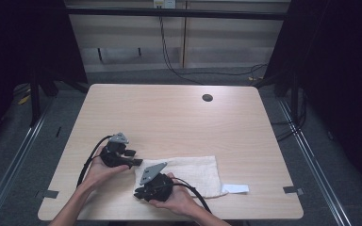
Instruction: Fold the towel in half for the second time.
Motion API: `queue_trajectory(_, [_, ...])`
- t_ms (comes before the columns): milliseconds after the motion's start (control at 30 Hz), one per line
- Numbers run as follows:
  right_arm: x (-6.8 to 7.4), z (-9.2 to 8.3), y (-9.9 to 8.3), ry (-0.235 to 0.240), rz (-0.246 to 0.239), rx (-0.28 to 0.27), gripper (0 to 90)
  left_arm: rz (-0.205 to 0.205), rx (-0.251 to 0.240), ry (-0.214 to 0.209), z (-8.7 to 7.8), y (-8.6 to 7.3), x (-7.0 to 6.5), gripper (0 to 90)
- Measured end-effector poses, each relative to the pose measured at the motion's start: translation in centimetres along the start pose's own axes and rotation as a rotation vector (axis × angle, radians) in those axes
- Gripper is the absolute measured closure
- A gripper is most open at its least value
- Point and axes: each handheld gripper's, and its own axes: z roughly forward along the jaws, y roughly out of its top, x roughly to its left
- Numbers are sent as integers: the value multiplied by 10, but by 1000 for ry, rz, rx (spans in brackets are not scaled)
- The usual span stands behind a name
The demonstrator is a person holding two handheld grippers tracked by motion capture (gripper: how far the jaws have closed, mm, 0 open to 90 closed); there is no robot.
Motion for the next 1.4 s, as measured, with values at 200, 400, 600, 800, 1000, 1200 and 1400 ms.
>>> queue_trajectory(200, [-1, 0, -2, 8, 20, -16, 825, 34, 34, -40, -1, -5, -5, 541])
queue_trajectory(400, [-2, 0, -1, 16, 46, -9, 828, 64, 29, -56, -1, -6, -8, 569])
queue_trajectory(600, [-3, 0, 1, 20, 59, 0, 838, 128, 28, -71, 6, -4, -21, 695])
queue_trajectory(800, [-3, 1, 1, 13, 58, 0, 841, 105, 21, -92, 5, -6, -17, 826])
queue_trajectory(1000, [0, 4, 1, -18, 63, -24, 845, 84, 21, -102, 6, -6, -18, 849])
queue_trajectory(1200, [2, 6, 1, -28, 84, -41, 847, 65, 11, -120, 5, -7, -11, 851])
queue_trajectory(1400, [3, 5, 3, -25, 72, -24, 852, 36, -10, -129, -2, -8, -5, 853])
